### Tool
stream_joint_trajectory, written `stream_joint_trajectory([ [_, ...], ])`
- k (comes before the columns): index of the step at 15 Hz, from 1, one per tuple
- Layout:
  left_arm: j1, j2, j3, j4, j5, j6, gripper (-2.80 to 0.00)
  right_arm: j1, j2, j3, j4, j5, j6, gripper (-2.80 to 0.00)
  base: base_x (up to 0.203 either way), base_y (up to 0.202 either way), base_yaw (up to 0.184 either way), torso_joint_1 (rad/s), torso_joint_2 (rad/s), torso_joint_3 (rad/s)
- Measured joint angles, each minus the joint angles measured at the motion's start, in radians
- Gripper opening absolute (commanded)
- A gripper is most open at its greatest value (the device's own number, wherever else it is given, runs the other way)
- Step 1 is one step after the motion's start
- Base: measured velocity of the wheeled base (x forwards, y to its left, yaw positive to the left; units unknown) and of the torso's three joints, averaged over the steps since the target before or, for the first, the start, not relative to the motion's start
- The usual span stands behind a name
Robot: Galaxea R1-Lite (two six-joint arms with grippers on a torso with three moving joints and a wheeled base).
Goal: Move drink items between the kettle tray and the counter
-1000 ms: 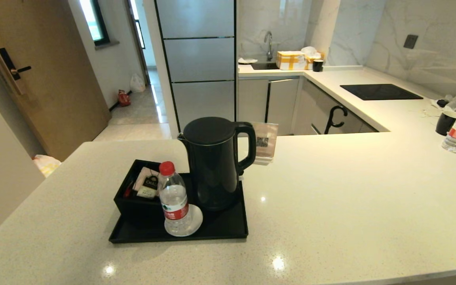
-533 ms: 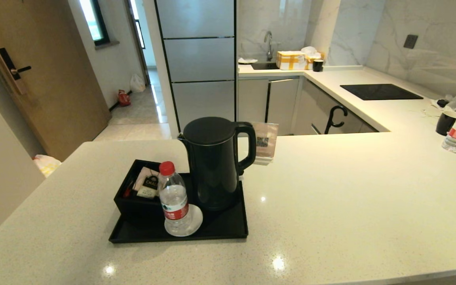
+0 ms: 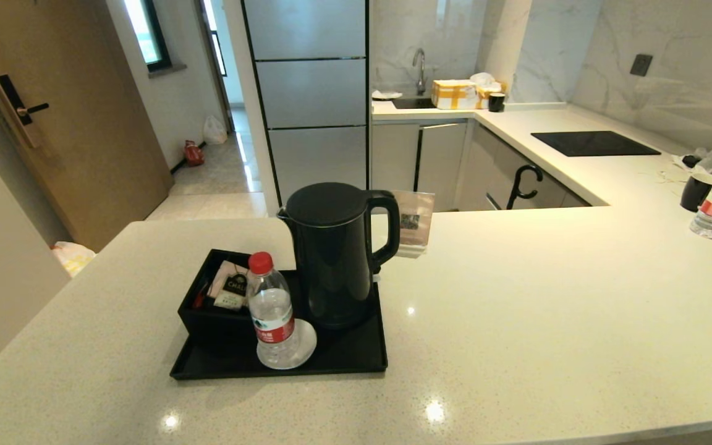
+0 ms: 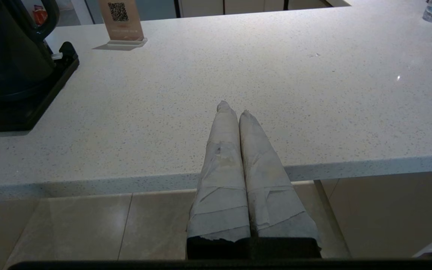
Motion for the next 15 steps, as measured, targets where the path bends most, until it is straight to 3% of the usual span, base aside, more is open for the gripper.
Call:
stream_joint_trajectory([
  [15, 0.0, 0.0, 0.0, -0.001, -0.001, 0.0, -2.8, 0.0, 0.0, 0.0, 0.0, -0.001, 0.0, -2.8, 0.0, 0.0, 0.0, 0.0, 0.0, 0.0],
])
